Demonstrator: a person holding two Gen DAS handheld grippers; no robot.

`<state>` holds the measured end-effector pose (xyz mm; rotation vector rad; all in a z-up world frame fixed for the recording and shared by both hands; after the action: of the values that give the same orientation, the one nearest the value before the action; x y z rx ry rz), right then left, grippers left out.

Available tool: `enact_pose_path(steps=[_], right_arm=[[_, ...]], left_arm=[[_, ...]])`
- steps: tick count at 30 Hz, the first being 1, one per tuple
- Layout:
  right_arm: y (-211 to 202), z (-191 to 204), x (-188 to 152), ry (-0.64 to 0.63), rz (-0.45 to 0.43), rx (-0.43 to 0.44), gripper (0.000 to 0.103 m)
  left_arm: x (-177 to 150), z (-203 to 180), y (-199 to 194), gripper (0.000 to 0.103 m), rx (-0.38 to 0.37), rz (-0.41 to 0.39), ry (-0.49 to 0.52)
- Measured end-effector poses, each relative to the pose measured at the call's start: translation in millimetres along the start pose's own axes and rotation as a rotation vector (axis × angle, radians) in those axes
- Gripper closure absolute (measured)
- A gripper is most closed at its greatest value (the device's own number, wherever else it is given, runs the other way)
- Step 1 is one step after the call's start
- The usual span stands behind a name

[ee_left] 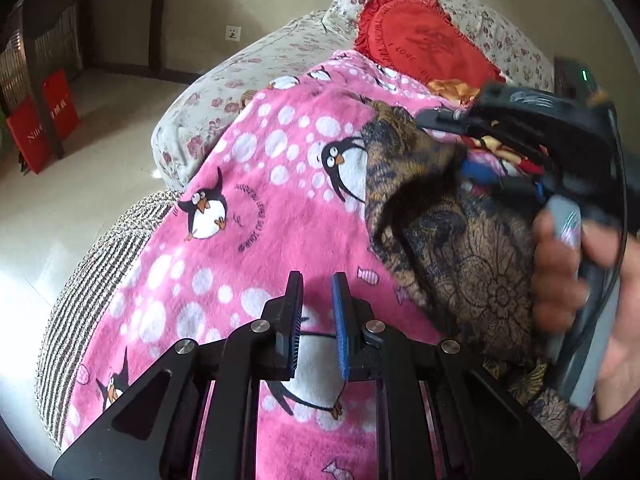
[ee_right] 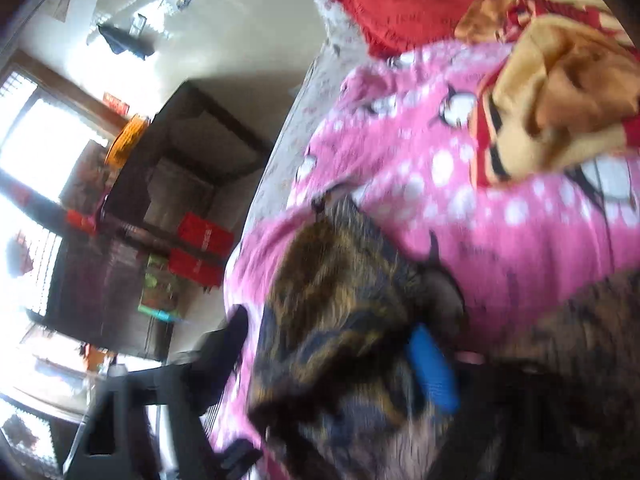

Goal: Fold small clothes

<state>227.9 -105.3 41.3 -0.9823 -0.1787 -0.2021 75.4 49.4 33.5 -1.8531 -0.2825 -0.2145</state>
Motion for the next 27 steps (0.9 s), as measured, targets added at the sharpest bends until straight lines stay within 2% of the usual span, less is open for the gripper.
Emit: enact_pose_path(steps=[1, 3, 7, 12, 16, 20, 22, 27], right_arm=[[-1, 4, 2, -0.011, -0.008, -0.007, 0.096], [-13, 7, 1, -0.023, -0.053, -0.012, 0.098], [-66, 17, -18, -0.125, -0.154, -0.025, 0.099], [-169, -2, -50, -0.179, -0.256, -0.004, 0.099], [-252, -37, -83, -0.175, -0.347, -0.055, 0.099], [-315, -85, -125, -0.126, -0.419, -0.187, 0.099], [-331, -110, -140, -0.080, -0.419, -0.225, 0.099], [-327, -186, -176, 0.054, -0.383, -0.395, 0.099]], left_arm=[[-1, -1, 0, 0.091, 0.008, 0.000, 0.004], [-3, -3, -4, 0.091, 0.022, -0.013, 0.010], [-6, -8, -11, 0.091, 0.008, -0.022, 0.000], [-15, -36, -25, 0.091, -0.005, -0.051, 0.053], [-28, -68, -29, 0.091, -0.010, -0.043, 0.125], [-44, -97, -25, 0.090, -0.015, -0.021, 0.181], [-52, -112, -17, 0.090, 0.001, 0.001, 0.208], [-64, -132, 3, 0.090, 0.036, 0.045, 0.234]])
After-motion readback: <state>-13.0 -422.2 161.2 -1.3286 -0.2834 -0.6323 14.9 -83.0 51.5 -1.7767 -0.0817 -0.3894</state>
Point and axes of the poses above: each gripper's, at about its wrist camera, not at the fingertips, and y roughly the way its jaws point, z to its left, x to its top, the point moved 1 cm from there along y, roughly the way its jaws point, and after that the axes turned 14 degrees about z, right-handed, at the moved point
